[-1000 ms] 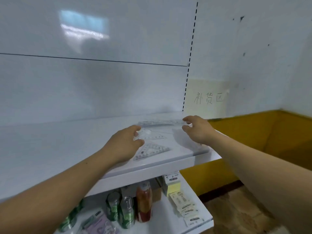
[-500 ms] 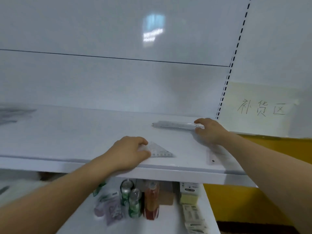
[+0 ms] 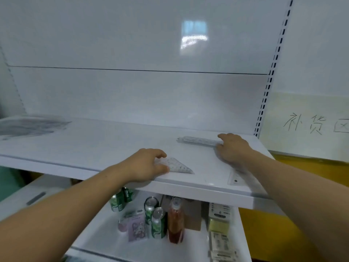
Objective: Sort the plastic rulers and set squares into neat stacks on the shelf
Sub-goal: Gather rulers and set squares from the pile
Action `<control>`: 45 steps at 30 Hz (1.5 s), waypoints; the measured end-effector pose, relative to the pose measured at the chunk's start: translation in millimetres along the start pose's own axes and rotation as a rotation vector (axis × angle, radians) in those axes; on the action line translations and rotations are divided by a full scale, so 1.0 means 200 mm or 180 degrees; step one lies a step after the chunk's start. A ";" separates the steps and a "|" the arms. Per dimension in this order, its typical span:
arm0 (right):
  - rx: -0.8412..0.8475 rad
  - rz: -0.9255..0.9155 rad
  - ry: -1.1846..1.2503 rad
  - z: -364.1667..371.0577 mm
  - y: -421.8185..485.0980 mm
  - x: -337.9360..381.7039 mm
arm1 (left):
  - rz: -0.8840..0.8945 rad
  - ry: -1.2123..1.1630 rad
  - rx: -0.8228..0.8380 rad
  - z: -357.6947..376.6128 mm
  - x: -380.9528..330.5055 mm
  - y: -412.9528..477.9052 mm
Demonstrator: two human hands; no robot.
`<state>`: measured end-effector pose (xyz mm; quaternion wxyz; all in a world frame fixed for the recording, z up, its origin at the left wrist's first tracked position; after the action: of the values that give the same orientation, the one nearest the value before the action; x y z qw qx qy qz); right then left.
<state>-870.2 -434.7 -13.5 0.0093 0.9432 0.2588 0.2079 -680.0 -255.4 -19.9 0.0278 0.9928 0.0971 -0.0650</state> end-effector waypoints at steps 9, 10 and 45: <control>0.0480 -0.0811 0.0104 0.20 0.05 0.84 | -0.0376 0.0361 -0.0060 -0.16 0.50 -0.11; 0.0550 -0.0906 0.0128 0.26 0.05 0.97 | -0.0452 0.0360 -0.0088 -0.18 0.60 -0.14; 0.1580 -0.1841 0.0217 1.53 1.00 3.40 | -0.1547 0.0457 -0.0073 -0.57 3.29 -0.14</control>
<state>-121.3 -246.6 -4.0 -0.1697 0.7973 0.5569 0.1590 -31.1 -94.7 3.9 0.0156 0.9420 0.3353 0.0020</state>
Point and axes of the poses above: each hand's wrist, its own y-axis towards the middle knuckle, its own z-axis out of the palm, x = y × z, the point moved 9 cm from there along y, towards the middle knuckle, and after that the axes turned 15 degrees about y, right-handed, at the moved point
